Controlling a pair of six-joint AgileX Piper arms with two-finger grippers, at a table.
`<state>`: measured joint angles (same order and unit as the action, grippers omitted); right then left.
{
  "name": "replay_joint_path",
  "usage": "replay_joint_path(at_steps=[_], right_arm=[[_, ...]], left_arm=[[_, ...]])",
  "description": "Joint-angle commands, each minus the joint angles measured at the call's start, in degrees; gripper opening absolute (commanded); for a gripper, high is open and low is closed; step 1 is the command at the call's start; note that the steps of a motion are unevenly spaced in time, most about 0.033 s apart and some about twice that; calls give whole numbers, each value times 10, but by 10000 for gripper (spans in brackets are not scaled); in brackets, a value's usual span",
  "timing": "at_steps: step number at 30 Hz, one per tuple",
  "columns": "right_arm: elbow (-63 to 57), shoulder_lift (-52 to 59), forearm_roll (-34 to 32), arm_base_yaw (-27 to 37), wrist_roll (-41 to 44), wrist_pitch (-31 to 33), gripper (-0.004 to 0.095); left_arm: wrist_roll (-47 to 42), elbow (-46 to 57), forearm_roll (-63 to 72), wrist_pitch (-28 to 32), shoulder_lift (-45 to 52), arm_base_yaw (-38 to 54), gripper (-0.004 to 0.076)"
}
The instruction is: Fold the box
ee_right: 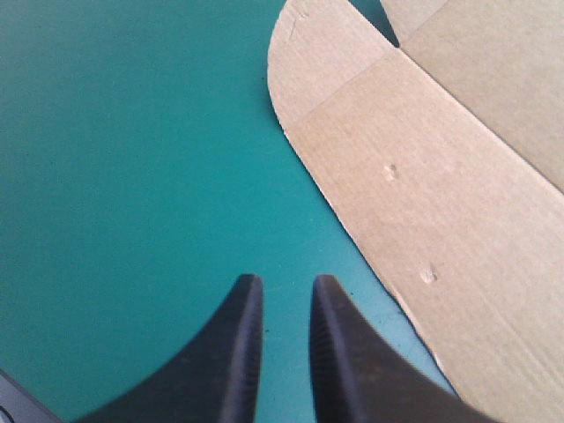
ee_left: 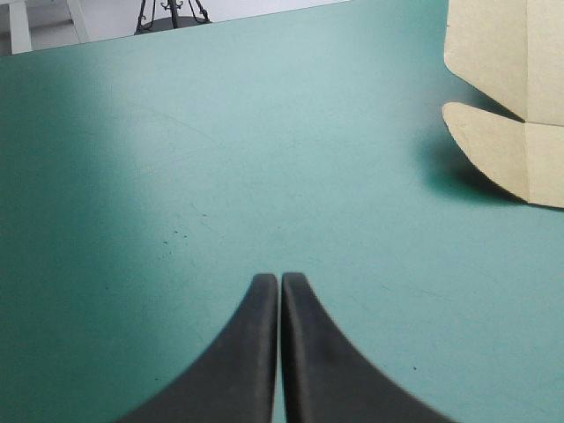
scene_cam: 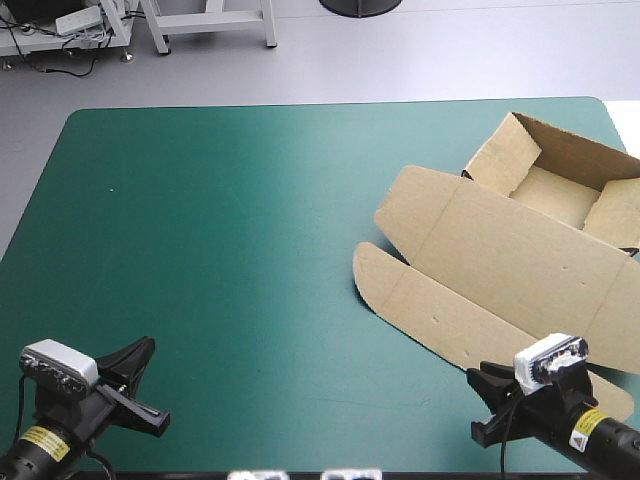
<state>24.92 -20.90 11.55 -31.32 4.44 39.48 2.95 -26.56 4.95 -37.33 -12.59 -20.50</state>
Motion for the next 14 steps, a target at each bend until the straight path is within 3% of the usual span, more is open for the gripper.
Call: replay_joint_path(at_steps=[1,14], right_arm=[[-12,27,0,-1,4,-47,-10],[-12,27,-1,-1,3,-48,-6]], left_arm=[[-3,-3,20,40,-4,-4,-6],[-3,13,39,45,-4,-4,-6]])
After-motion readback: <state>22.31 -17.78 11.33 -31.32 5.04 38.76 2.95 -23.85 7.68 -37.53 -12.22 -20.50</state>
